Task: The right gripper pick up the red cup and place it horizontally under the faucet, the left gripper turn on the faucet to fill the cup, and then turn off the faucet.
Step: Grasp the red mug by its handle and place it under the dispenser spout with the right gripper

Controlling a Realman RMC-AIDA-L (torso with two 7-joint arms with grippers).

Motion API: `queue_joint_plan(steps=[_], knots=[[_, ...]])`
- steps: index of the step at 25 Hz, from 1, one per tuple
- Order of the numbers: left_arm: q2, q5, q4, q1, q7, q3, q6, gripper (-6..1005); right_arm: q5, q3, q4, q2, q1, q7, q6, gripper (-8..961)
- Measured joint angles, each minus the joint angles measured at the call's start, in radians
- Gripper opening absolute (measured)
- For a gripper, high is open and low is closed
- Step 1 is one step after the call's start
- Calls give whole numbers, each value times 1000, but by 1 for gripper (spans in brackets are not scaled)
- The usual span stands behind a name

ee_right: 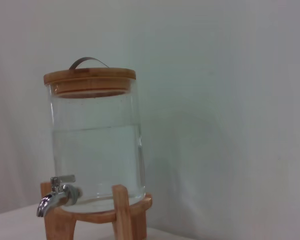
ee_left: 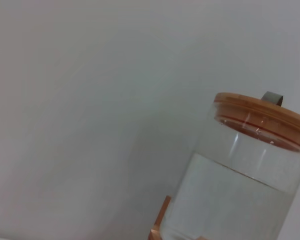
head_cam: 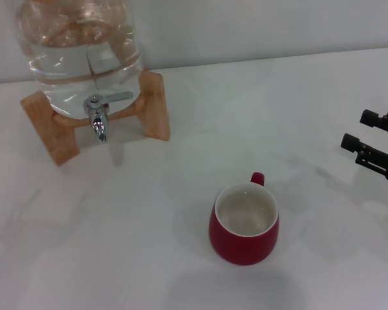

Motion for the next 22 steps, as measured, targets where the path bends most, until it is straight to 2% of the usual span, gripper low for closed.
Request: queue_joint_plan(steps=[4,9,18,22], knots=[[0,-1,-1,0,0,0,-1,804,-23,-8,-1,3,-1,-55,-1,664],[-1,-1,-2,0,-7,0,-5,804,-115,-9,-2,22,5,-125,-14,664],[-2,-1,-2,1,-12,0,-9,804,-204,-12,-1,28,32,-129,-31,665],[-2,-1,-10,1,-11,0,-9,805,-238,-13,-1,40,47,-139,-42,665]])
